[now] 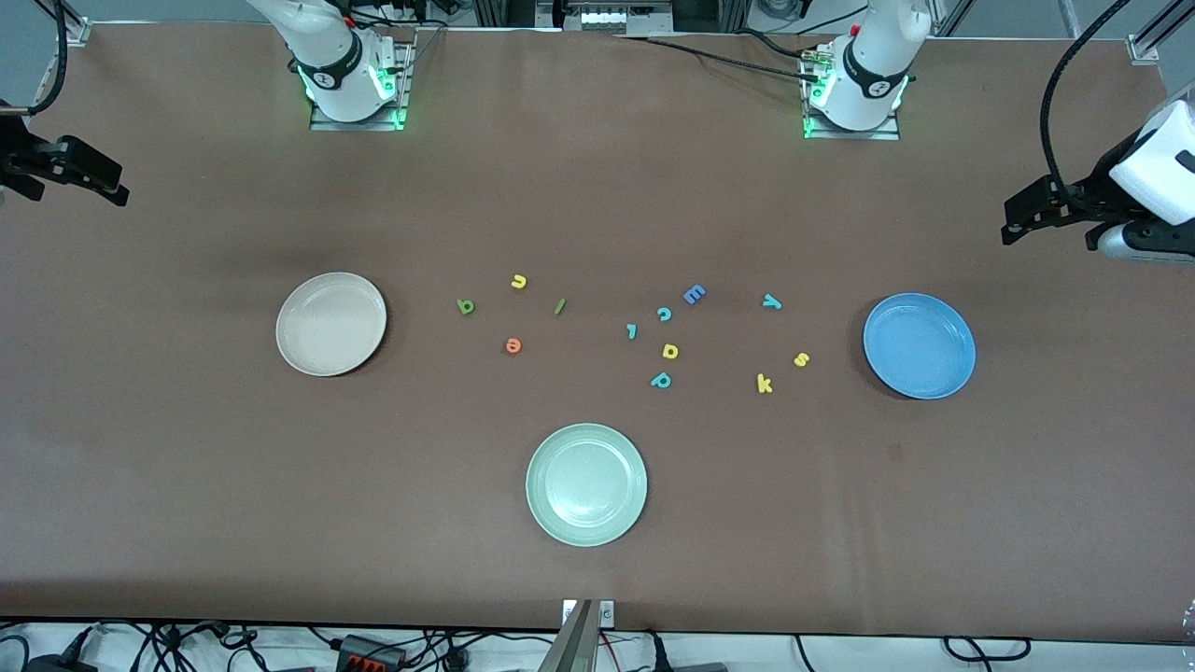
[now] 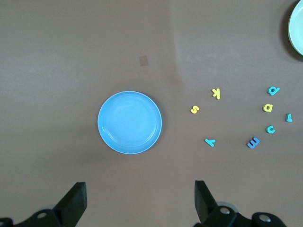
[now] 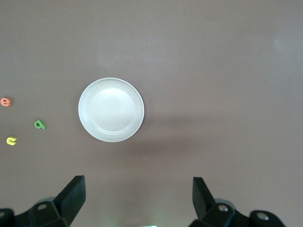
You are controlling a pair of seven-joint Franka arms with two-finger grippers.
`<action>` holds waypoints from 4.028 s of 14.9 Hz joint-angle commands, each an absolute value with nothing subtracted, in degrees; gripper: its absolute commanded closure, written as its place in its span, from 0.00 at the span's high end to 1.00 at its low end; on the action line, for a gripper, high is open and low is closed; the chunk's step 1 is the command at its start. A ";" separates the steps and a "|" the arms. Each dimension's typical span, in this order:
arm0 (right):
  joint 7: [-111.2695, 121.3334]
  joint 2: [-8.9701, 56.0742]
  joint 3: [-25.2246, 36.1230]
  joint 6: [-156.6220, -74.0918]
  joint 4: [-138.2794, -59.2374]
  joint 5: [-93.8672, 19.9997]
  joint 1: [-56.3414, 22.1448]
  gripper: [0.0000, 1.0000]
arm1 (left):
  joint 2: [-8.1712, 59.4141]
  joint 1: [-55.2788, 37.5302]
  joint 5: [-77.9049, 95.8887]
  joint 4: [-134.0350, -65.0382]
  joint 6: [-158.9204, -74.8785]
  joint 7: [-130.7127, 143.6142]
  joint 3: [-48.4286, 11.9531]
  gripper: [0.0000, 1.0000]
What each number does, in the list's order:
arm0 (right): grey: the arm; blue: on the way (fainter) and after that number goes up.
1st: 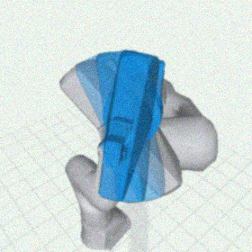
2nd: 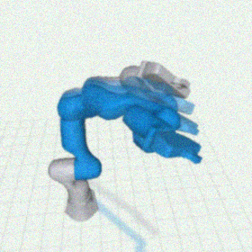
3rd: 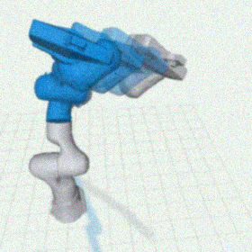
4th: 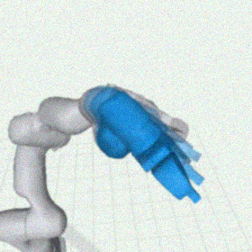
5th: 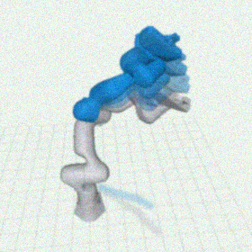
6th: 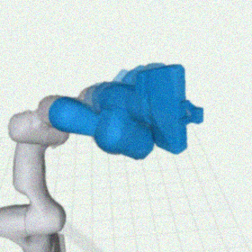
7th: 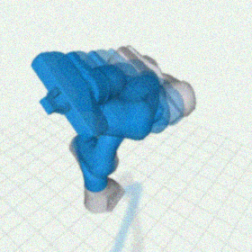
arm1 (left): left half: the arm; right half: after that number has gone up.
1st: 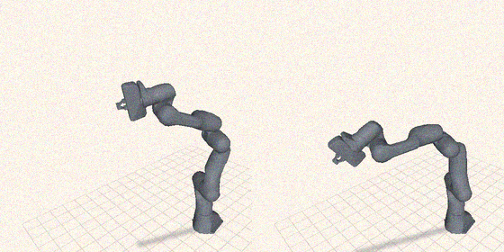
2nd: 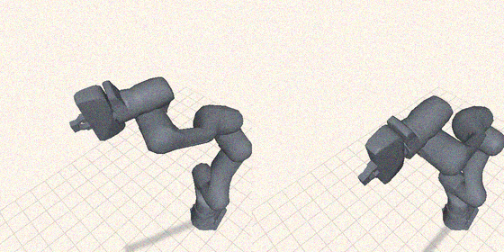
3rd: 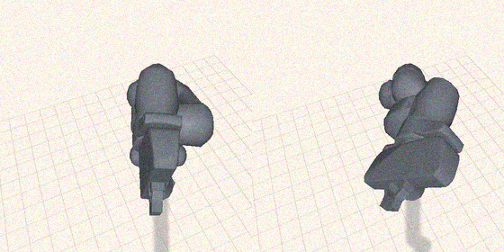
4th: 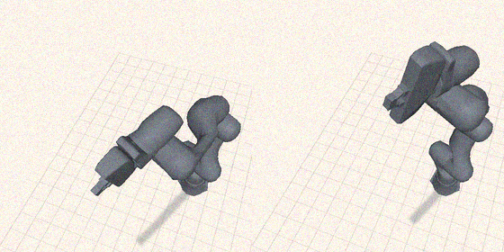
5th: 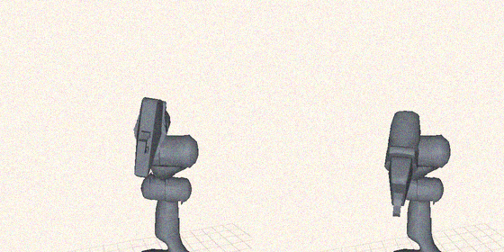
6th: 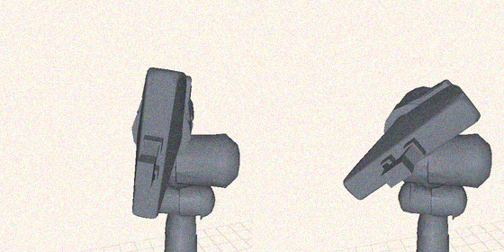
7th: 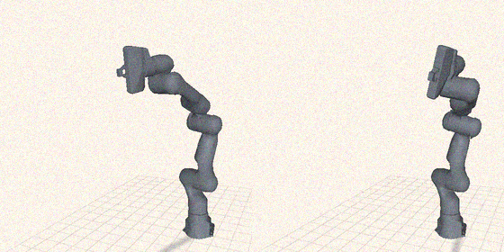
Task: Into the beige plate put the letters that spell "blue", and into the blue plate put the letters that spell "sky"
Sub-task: 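Move the right gripper toward the letters while the left gripper follows, then grasp the green a with the right gripper while the left grasps yellow k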
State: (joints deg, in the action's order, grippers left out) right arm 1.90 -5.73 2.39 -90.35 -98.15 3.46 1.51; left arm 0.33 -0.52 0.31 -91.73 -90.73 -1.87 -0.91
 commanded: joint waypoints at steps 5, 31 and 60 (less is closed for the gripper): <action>2.64 -7.65 2.11 -89.03 -99.58 4.22 2.11 1.00 | 1.14 -0.53 -0.62 -89.82 -89.38 -1.49 -1.14 1.00; -0.70 10.28 1.49 -106.93 -112.40 -1.67 -12.91 1.00 | 8.16 -7.55 -0.44 -90.17 -85.25 -0.97 -1.14 1.00; -18.02 29.53 1.49 -140.98 -118.83 -1.76 -31.11 0.54 | 41.04 -19.25 -0.70 -95.89 -130.52 20.04 -1.14 0.95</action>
